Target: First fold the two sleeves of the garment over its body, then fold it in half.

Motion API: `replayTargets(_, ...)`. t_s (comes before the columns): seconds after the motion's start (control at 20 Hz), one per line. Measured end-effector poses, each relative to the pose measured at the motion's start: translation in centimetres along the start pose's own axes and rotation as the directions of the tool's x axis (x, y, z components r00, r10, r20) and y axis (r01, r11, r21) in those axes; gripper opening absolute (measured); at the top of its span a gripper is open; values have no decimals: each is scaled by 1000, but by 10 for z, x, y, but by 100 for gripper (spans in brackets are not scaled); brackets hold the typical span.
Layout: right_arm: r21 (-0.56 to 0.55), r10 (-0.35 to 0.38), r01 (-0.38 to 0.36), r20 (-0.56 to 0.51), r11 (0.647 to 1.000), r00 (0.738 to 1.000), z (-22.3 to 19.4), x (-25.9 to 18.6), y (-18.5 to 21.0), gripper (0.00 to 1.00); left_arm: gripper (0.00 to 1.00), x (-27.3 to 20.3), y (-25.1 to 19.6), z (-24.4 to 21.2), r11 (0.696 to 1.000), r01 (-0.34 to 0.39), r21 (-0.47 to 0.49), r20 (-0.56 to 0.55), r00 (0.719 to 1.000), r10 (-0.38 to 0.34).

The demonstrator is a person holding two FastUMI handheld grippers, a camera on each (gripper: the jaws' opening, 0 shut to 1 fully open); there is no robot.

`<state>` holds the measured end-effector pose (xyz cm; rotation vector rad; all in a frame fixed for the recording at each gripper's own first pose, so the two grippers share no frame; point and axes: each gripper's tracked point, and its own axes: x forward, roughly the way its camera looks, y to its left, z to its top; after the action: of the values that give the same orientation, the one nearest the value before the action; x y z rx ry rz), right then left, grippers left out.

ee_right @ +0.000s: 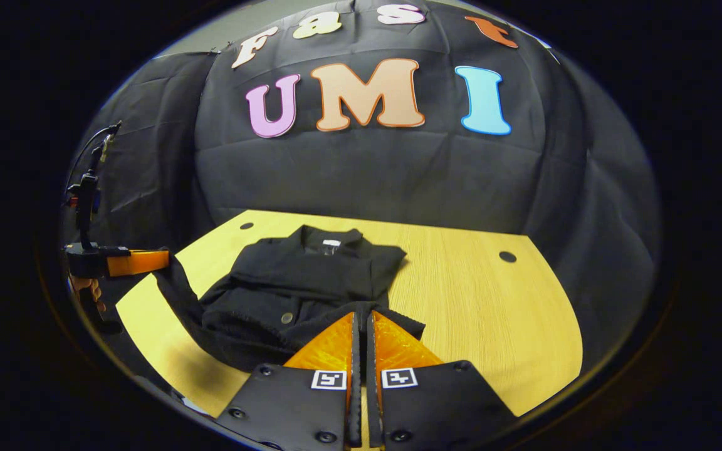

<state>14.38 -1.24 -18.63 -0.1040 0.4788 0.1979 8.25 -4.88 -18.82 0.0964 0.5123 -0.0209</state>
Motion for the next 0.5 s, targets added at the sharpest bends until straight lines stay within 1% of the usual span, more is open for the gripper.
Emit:
replayTargets(0.15, -9, -7, 7, 46, 1000, 999, 36, 22, -3, 6, 0, 20, -4, 38, 1000, 9, -14, 59, 998, -8)
replayTargets(0.25, -15, -17, 18, 73, 1000, 997, 57, 34, -6, 6, 0, 30, 1, 54, 1000, -4, -16, 92, 996, 6)
replayTargets(0.4, -42, -33, 38, 115, 998, 993, 88, 60, -10, 6, 0, 55, 6, 80, 999, -15, -45, 153, 988, 22)
replayTargets(0.5, -51, -41, 47, 123, 998, 992, 105, 81, -12, 6, 0, 73, 12, 88, 998, -31, -61, 154, 987, 40)
